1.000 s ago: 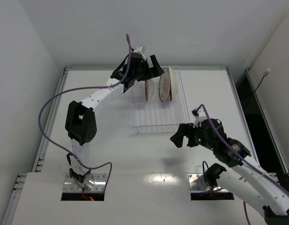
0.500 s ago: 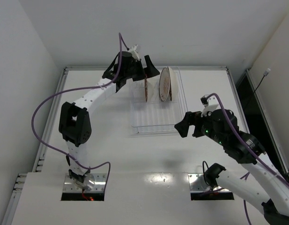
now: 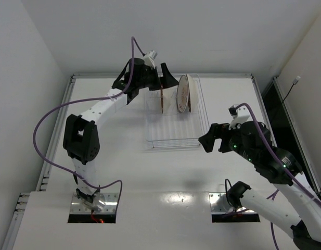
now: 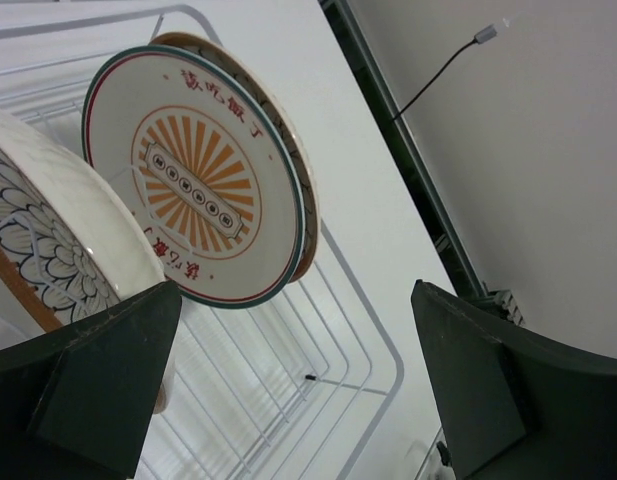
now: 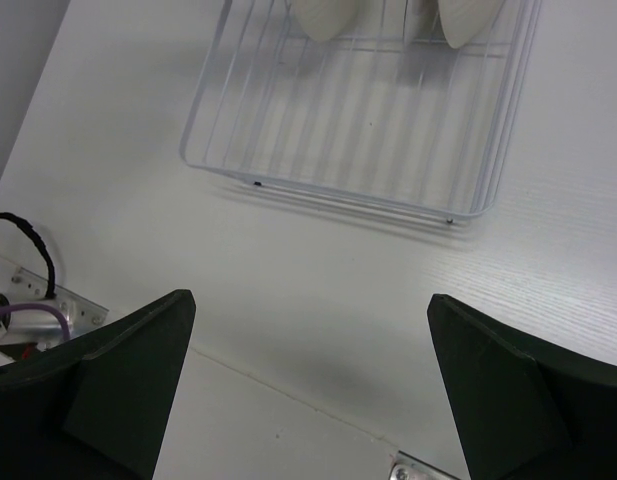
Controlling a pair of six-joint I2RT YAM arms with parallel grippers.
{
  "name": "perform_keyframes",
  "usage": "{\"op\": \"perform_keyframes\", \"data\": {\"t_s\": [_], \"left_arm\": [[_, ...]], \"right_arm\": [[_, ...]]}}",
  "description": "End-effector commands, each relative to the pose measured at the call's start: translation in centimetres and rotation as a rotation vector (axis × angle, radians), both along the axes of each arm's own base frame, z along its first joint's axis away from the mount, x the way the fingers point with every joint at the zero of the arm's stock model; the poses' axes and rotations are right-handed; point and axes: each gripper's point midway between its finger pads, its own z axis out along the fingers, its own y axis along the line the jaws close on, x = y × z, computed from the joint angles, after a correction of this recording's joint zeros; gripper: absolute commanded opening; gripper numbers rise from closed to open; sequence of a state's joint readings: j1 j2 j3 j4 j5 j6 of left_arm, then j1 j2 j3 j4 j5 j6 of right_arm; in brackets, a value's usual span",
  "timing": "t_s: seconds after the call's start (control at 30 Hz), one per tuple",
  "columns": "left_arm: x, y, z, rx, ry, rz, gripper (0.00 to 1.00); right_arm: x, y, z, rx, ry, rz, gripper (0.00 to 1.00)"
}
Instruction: Load the plates into the dish rack
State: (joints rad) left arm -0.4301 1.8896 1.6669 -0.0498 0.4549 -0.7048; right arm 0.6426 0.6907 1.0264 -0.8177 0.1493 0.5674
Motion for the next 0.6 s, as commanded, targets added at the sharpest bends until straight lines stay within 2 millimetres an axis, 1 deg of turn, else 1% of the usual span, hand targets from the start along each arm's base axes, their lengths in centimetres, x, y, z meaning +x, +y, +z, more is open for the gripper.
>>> {"op": "perform_keyframes", "data": {"t_s": [0.0, 0.03, 0.1, 0.13, 0.17, 0.2, 0.23, 0.27, 0.33, 0.37, 0.4, 0.43, 0.47, 0.5, 0.53, 0.57], "left_arm": [[-0.9, 1.2, 2.0, 0.023, -0.054, -0.017, 0.99], [-1.1, 1.5, 1.9, 0.045, -0.066, -0.013, 0.99], [-1.4, 2.4, 2.3, 0.053, -0.082, 0.002, 0.99], [-1.9, 2.6, 3.1, 0.054, -0.104, 0.000, 0.99], [-2.4, 2.8, 3.1, 0.062, -0.086, -0.001, 0.99], [-2.6, 3.0, 4.0, 0.065, -0.109, -0.003, 0.99], [-3.0, 3.2, 4.6, 0.072, -0.128, -0.007, 0.99], [-3.6, 3.8, 6.4, 0.072, -0.169, 0.005, 0.99], [-4.3, 4.8, 7.4, 0.105, -0.192, 0.036, 0.99], [-5.3, 5.7, 8.2, 0.134, -0.222, 0.046, 0.99], [-5.7, 6.3, 7.8, 0.171, -0.240, 0.049, 0.99], [-6.2, 7.0, 7.8, 0.193, -0.250, 0.063, 0.99], [-7.1, 8.2, 9.1, 0.205, -0.293, 0.105, 0.99], [-7.4, 8.8, 7.8, 0.226, -0.290, 0.121, 0.99], [-7.6, 9.3, 7.8, 0.238, -0.317, 0.137, 0.99], [-7.4, 9.8, 8.3, 0.244, -0.350, 0.172, 0.99]], "right_arm": [[0.3, -0.8, 2.5, 0.015, -0.064, -0.032, 1.00], [0.4, -1.0, 2.9, 0.016, -0.076, -0.044, 1.00], [0.5, -1.5, 3.1, -0.001, -0.087, -0.065, 1.00], [0.6, -1.7, 3.1, -0.004, -0.089, -0.074, 1.00], [0.8, -2.0, 3.6, -0.004, -0.102, -0.092, 1.00], [0.7, -2.2, 3.3, -0.015, -0.095, -0.100, 1.00], [1.1, -2.1, 3.4, -0.017, -0.085, -0.114, 1.00], [1.5, -2.3, 3.2, -0.031, -0.082, -0.130, 1.00], [1.7, -2.3, 3.5, -0.032, -0.076, -0.145, 1.00], [2.0, -2.1, 3.7, -0.035, -0.072, -0.145, 1.00], [2.2, -2.2, 3.6, -0.045, -0.068, -0.154, 1.00], [2.5, -2.2, 3.8, -0.049, -0.071, -0.163, 1.00], [2.5, -2.2, 3.8, -0.049, -0.071, -0.164, 1.00], [2.8, -2.3, 3.6, -0.061, -0.066, -0.174, 1.00], [2.8, -2.4, 3.6, -0.065, -0.070, -0.185, 1.00], [3.0, -2.3, 2.9, -0.073, -0.048, -0.189, 1.00]]}}
